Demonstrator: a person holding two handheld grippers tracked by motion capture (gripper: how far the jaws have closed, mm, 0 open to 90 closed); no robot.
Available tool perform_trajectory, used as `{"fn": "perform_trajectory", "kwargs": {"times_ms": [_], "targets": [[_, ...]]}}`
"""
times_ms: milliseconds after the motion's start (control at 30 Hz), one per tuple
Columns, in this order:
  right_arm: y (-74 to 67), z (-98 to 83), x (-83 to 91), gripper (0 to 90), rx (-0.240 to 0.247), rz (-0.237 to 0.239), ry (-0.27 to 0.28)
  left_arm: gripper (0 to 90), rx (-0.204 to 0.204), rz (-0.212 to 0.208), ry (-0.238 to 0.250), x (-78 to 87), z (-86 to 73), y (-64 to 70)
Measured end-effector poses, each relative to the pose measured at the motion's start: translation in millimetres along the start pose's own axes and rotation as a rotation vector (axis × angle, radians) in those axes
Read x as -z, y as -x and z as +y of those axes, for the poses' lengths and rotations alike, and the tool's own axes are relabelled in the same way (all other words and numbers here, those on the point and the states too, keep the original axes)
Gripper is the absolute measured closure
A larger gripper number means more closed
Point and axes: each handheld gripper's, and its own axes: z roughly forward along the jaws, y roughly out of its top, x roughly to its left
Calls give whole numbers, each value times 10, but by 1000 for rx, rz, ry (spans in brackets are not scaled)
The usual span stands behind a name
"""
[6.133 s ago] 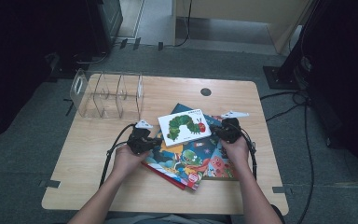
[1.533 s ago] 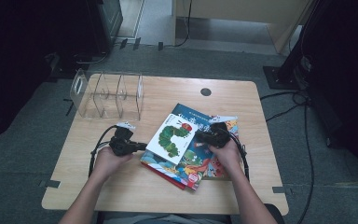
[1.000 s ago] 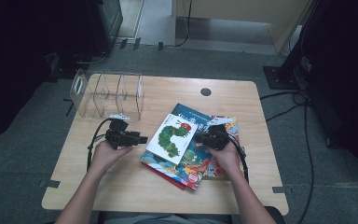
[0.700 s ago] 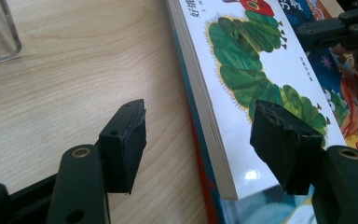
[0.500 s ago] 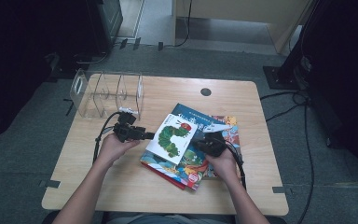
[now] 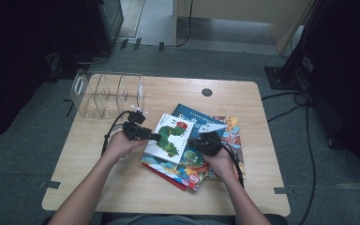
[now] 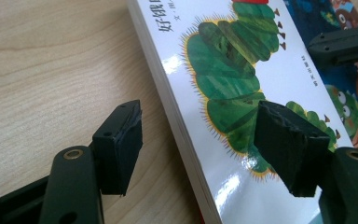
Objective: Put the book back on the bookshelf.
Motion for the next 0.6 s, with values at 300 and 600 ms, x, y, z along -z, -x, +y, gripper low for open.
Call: {"fn": "perform_trajectory", "kwargs": {"times_ms": [300, 600], "targets": [[-13, 81, -100, 900, 9, 27, -7, 288, 18, 8, -19, -29, -5, -1], [-83, 165, -211, 900, 18, 50, -18, 258, 73, 2, -26, -5, -51, -91]]}}
